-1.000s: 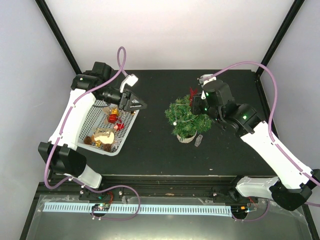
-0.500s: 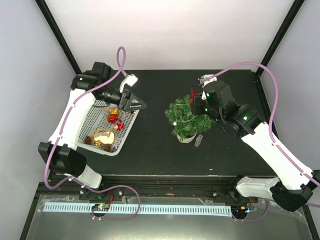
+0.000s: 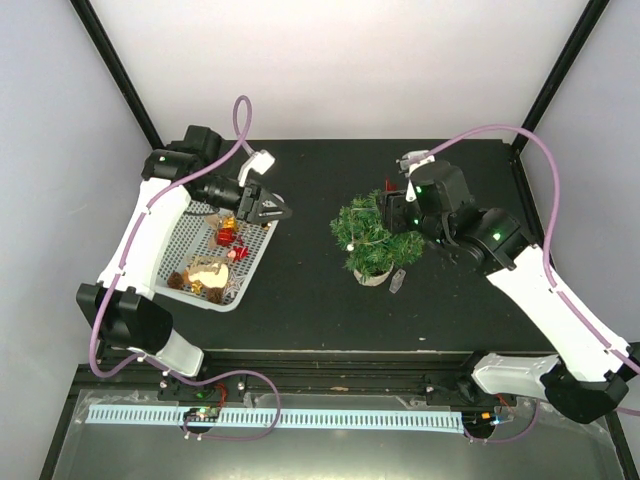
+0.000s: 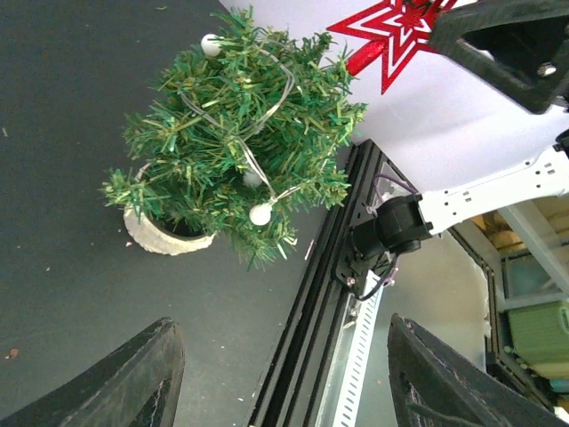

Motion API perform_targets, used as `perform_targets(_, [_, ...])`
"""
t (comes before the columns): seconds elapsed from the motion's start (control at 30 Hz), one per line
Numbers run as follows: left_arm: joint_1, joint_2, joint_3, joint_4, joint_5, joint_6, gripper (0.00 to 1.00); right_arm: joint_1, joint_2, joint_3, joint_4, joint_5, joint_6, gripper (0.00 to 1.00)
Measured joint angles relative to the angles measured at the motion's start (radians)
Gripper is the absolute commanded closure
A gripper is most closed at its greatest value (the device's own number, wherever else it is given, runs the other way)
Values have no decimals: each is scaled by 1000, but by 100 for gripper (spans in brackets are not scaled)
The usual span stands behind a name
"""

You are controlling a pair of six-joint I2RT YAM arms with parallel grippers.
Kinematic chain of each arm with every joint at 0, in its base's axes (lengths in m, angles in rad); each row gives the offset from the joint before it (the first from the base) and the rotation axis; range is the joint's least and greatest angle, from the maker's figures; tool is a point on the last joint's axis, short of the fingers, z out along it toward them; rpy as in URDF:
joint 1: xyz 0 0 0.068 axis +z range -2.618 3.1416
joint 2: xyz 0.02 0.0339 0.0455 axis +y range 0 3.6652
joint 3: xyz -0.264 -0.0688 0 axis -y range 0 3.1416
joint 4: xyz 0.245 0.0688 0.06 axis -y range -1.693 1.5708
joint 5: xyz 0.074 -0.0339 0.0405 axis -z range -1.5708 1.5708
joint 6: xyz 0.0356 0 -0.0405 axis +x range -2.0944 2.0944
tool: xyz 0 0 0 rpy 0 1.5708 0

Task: Decorate the small christmas tree

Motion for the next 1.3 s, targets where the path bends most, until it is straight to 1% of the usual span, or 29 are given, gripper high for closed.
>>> perform_targets(0.03, [4,0,0,0,-5,2,36,0,-1,13,-11,2,-10,26])
perform_targets(0.07, [10,0,0,0,-7,5,36,0,-4,20,-14,2,-2,24])
perform_targets(0.17, [45,1,2,-5,-21,11,36,0,-21,70,-44,12,-3,21])
perform_targets(0.33, [161,34,39,-22,-62,39,37,0,-83,148,-95,43,8,20])
perform_targets(0.43, [229,84,57,-21,-142,54,41,0,-142,158,-137,68,24,20])
perform_targets(0.53, [267,147,61,-11,-297,59,46,0,-183,154,-195,95,46,20])
perform_targets(0.7, [271,235,17,56,-605,54,50,0,-206,113,-317,138,106,20])
perform_targets(0.83, [271,311,-32,109,-762,41,58,0,-195,58,-381,141,146,20])
perform_targets(0.9, [271,344,-53,128,-806,31,62,0,-194,40,-396,140,160,20])
perform_targets(1.03, [271,385,-75,160,-854,21,63,0,-203,30,-414,140,169,20])
perform_targets(1.2, [275,399,-97,190,-877,14,68,0,-223,21,-419,140,177,20])
perform_targets(1.3, [280,409,-97,200,-876,6,69,0,-232,11,-422,139,183,20])
